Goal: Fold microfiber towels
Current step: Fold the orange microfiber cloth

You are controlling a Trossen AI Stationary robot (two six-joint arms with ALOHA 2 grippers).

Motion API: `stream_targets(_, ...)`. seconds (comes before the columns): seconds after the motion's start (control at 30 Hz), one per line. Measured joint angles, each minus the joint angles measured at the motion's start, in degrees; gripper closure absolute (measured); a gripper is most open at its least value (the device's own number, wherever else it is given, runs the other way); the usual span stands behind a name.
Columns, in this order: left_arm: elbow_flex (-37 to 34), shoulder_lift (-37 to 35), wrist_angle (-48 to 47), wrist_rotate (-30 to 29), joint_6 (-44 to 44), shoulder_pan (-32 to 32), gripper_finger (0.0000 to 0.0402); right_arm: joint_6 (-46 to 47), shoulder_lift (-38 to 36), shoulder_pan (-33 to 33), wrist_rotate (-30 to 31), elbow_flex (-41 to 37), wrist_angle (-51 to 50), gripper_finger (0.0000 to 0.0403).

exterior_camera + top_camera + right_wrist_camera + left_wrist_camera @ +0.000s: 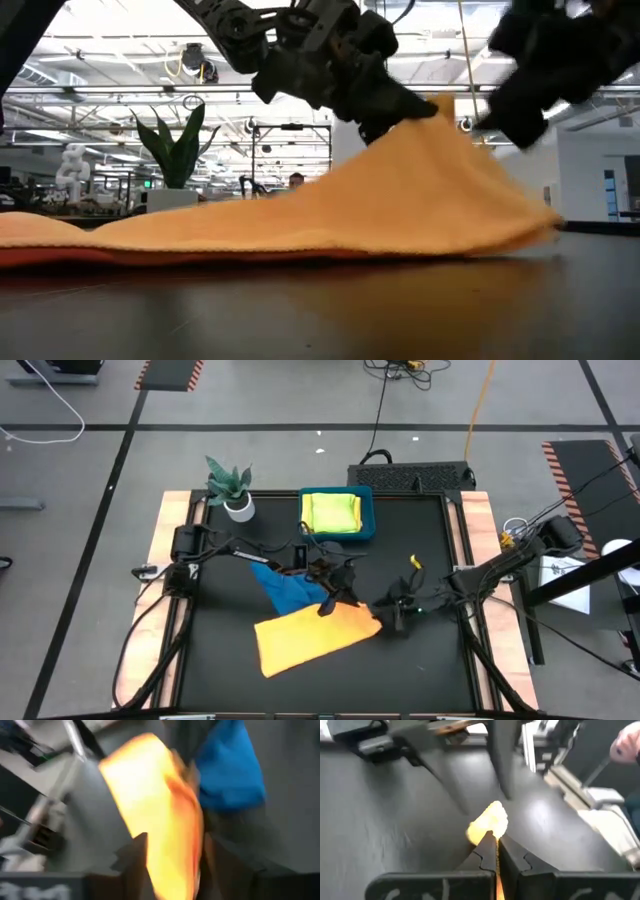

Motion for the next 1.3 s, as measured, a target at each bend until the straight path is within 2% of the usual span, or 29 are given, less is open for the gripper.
stream_targets(0.13,-0.08,-1.44,-0.94,-0.05,2.52,0.10,0.0399,3.41,3.15,0.90,1.20,-5.37,8.50,0.0156)
stream_targets(0.27,-0.03,-3.35,-2.97,-0.68,4.72,0.10,0.0400,6.24,6.09,0.94,1.29,-12.61,22.12,0.0126)
stream_targets(0.37,-0.05,-4.65,-3.95,-0.79,5.42,0.10,0.0400,7.69,8.99,0.92,1.44,-16.49,32.99,0.0124)
stream_targets(0.53,0.01,-6.74,-4.66,-2.95,7.03,0.10,0.0400,7.09,15.51,1.24,1.34,-17.80,43.45,0.0137)
stream_targets(0.77,-0.05,-7.66,-7.23,-3.73,7.78,0.10,0.0401,6.14,23.99,1.31,1.31,-16.60,49.53,0.0156)
stream_targets(0.93,-0.05,-7.68,-7.88,-3.77,7.74,0.08,0.0401,5.22,27.26,1.21,1.66,-16.54,56.24,0.0204)
stream_targets(1.23,-0.05,-7.68,-7.98,-3.77,7.17,-0.01,0.0401,3.95,28.62,1.21,2.90,-16.54,57.16,0.0373)
stream_targets(1.3,-0.05,-7.68,-7.98,-3.77,6.76,-0.01,0.0401,3.94,27.64,1.80,2.81,-16.54,57.30,0.0394)
